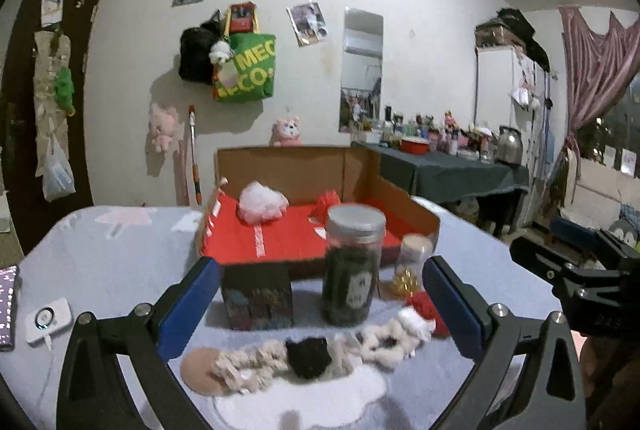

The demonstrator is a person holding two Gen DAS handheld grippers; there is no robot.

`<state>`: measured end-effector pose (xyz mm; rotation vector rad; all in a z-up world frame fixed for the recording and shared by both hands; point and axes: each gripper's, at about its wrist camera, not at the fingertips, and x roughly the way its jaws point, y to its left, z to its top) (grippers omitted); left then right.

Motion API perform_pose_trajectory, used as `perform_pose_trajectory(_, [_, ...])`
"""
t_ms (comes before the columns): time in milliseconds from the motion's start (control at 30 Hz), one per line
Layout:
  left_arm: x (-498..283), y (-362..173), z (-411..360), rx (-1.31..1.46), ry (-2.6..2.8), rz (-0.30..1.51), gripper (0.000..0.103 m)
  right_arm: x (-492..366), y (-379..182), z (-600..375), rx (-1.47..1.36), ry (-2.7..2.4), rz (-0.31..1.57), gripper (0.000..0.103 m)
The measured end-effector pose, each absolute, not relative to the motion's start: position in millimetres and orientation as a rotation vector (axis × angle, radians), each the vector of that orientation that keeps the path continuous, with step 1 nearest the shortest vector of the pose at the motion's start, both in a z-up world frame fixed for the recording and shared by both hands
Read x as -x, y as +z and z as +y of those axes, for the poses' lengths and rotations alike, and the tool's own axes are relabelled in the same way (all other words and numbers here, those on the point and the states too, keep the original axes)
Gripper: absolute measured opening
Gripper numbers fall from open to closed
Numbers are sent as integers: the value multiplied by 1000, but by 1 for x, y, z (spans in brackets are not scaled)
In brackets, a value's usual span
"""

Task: Organize soft objects
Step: 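Move both open tools back toward the remaining soft items on the table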

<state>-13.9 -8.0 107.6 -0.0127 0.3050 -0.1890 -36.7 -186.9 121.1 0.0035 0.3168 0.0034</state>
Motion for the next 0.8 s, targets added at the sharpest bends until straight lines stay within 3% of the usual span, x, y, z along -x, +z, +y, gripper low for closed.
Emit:
perform_pose_trajectory(533, [-5, 34, -8, 9, -134, 450, 103, 20, 40, -190, -47, -43, 423, 100])
perform_pose_trajectory(800, [-13, 25, -4, 3, -118, 496, 103, 9, 23, -196, -54, -54, 484, 100])
